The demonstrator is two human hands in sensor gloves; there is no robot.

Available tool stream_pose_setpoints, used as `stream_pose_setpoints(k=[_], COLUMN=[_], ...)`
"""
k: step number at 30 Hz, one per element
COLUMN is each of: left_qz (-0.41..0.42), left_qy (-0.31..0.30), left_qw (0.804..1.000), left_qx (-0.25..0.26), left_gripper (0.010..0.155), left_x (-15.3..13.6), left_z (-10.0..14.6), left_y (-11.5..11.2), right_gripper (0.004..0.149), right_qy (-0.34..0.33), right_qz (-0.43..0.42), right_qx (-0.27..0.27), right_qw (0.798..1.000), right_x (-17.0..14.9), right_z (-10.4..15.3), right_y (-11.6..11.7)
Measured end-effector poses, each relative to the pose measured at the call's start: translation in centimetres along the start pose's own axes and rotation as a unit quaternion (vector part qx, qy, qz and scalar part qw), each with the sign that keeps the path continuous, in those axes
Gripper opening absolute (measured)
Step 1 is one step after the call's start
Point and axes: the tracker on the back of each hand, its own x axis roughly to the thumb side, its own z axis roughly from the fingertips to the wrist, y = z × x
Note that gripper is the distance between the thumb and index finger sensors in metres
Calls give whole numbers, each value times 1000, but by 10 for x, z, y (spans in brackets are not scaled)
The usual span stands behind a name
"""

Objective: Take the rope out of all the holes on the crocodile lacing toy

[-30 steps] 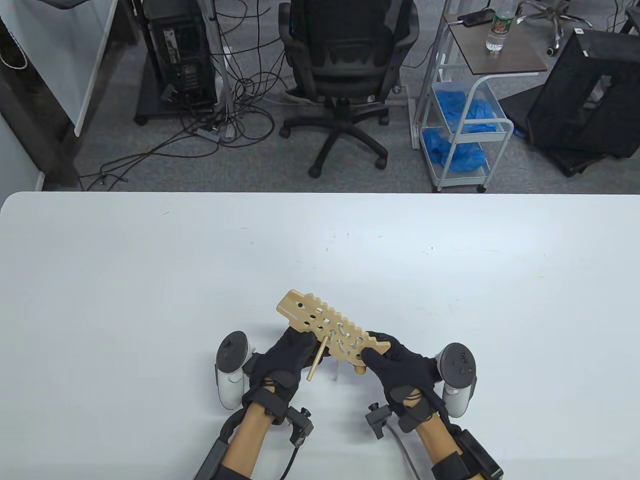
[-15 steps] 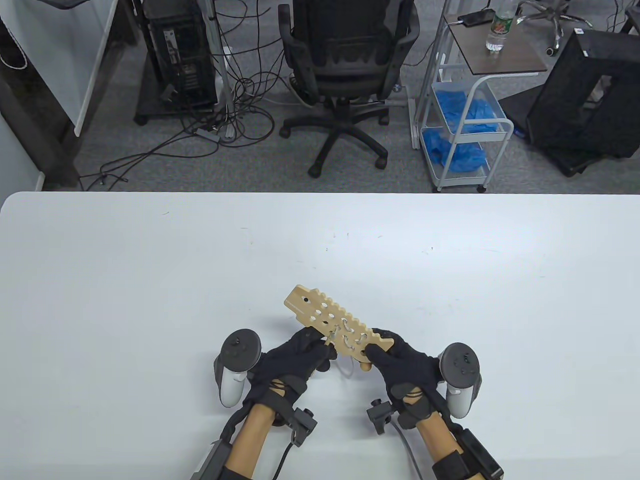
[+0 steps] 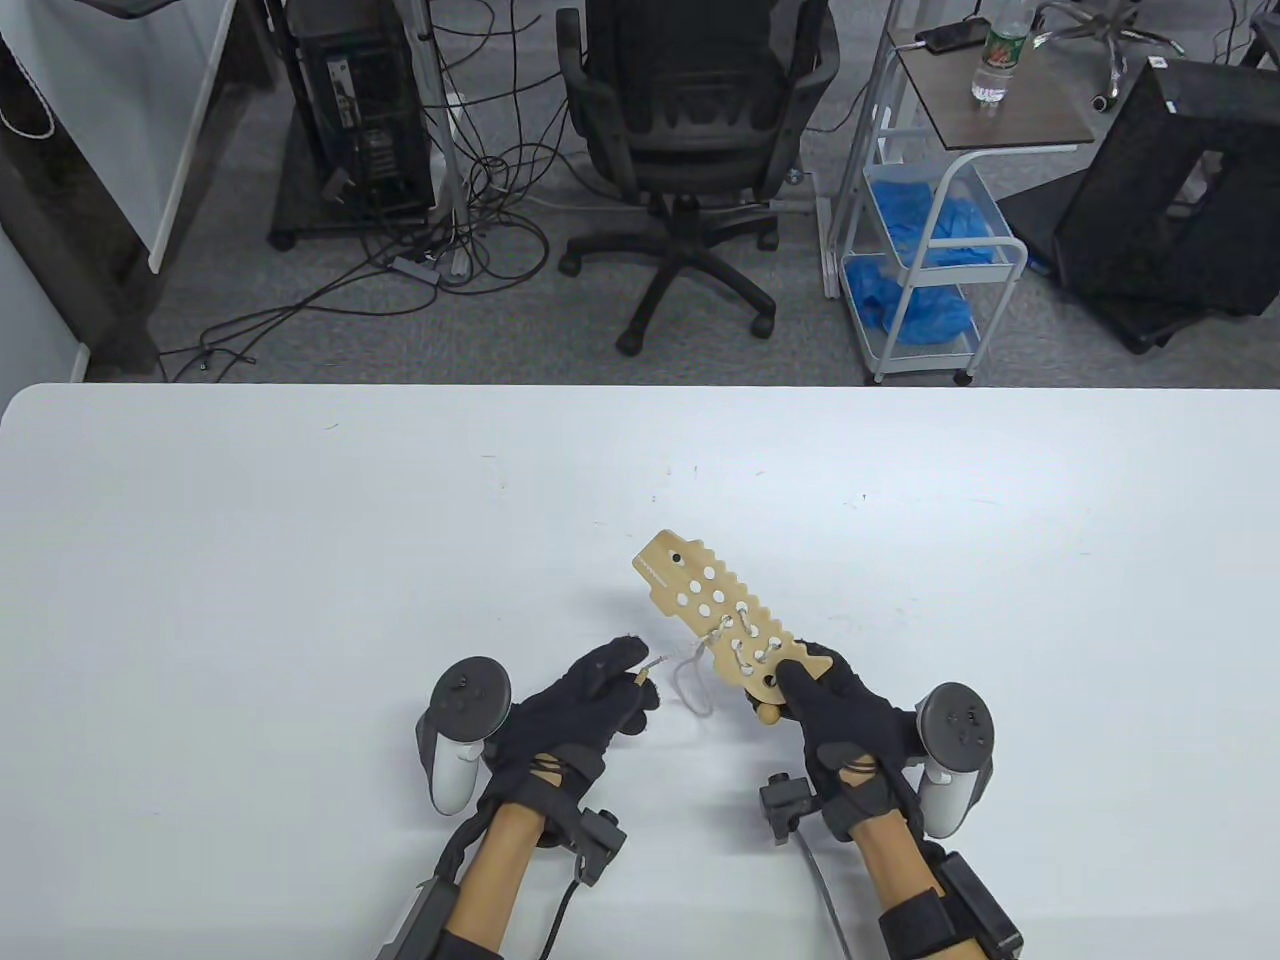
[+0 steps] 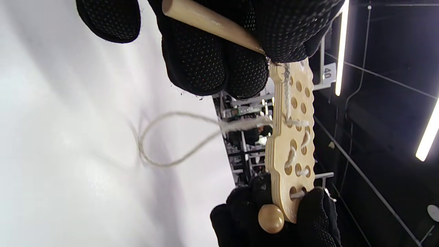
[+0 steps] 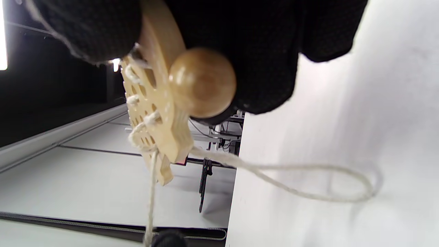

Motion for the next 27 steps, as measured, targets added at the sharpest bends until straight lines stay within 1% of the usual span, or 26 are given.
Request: stream_pose_setpoints(k=[4, 9, 16, 23, 27], left_qz=[-4, 17, 17, -9, -9], left_qy=[2, 3, 13, 19, 22], left_qw=[1000, 1000, 999, 993, 990], left_qx=[19, 13, 42, 114, 137], left_gripper=[63, 64, 57, 51, 49], left_x=[-1, -6, -10, -13, -16], left_z=[1, -1, 0, 4, 6], left_y=[6, 14, 26, 40, 47], right_gripper=[46, 46, 47, 47, 47], right_qy=[15, 36, 53, 69, 82], right_qz=[-6, -12, -18, -27, -40], right_qx=[-27, -50, -74, -98, -113], right_qw=[999, 998, 996, 992, 989], right_x=[-3, -6, -9, -12, -14], right_z=[-2, -4, -6, -7, -7], right_y=[-10, -20, -31, -41, -46])
